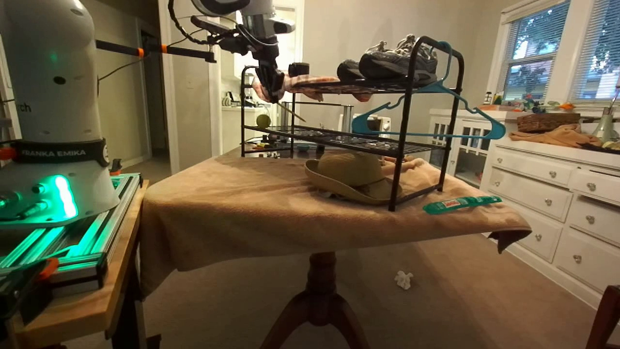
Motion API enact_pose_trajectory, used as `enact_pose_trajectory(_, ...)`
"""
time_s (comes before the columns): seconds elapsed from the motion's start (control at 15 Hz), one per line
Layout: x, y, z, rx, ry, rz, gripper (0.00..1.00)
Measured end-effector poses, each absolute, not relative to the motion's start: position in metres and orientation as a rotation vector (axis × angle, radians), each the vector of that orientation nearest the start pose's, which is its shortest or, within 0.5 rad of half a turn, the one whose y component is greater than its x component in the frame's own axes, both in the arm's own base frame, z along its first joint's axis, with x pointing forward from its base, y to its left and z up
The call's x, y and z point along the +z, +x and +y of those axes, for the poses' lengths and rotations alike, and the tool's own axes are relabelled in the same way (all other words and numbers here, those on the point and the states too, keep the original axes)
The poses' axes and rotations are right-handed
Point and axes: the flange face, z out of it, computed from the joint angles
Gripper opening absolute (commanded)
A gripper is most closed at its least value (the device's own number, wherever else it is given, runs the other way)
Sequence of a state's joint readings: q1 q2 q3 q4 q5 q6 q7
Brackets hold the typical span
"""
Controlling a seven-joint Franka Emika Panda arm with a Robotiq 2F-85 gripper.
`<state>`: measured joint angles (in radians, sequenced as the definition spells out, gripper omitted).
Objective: Put the yellow pencil in the brown mug.
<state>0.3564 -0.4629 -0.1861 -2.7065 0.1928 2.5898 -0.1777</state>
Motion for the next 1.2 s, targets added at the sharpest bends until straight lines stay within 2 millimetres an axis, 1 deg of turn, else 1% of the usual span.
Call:
enact_pose_trajectory(0.2,0.428,0.381,0.036,-0.336,-2.867,-0.312,0.02)
enact_pose_trajectory(0.33,0.448,0.369,0.026,-0.244,-2.824,-0.316,0.02)
enact_pose_trajectory(0.6,0.501,0.348,0.029,-0.082,-2.641,-0.317,0.02)
enact_pose_trajectory(0.8,0.537,0.338,0.028,0.018,-2.494,-0.307,0.02)
enact_pose_trajectory(1.0,0.562,0.336,0.026,0.033,-2.338,-0.256,0.02)
enact_pose_trajectory(1.2,0.575,0.343,0.030,0.019,-2.179,-0.163,0.02)
